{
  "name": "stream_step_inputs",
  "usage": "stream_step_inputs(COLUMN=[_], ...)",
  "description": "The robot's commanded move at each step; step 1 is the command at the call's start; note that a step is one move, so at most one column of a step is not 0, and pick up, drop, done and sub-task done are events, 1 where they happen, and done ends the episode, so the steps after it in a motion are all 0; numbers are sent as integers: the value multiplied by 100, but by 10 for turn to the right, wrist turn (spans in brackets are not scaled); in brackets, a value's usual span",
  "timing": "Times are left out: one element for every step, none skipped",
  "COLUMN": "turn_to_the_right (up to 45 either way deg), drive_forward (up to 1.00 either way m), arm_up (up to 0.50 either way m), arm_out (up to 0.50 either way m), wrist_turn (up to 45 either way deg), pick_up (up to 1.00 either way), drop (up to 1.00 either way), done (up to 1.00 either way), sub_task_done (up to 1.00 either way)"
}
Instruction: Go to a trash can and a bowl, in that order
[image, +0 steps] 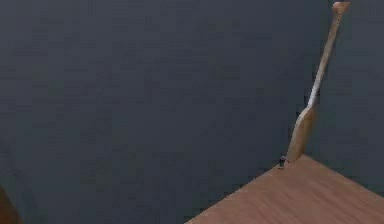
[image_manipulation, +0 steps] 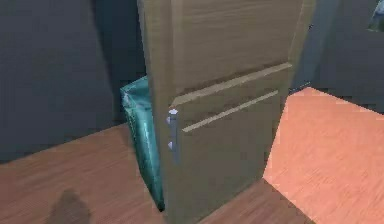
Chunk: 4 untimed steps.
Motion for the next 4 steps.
stream_step_inputs(turn_to_the_right=[-450, -390, 0, 450], drive_forward=[0, 0, 95, 0], arm_up=[0, 0, 0, 0], arm_out=[0, 0, 0, 0], wrist_turn=[0, 0, 0, 0], pick_up=[0, 0, 0, 0], drop=[0, 0, 0, 0], done=[0, 0, 0, 0], sub_task_done=[0, 0, 0, 0])
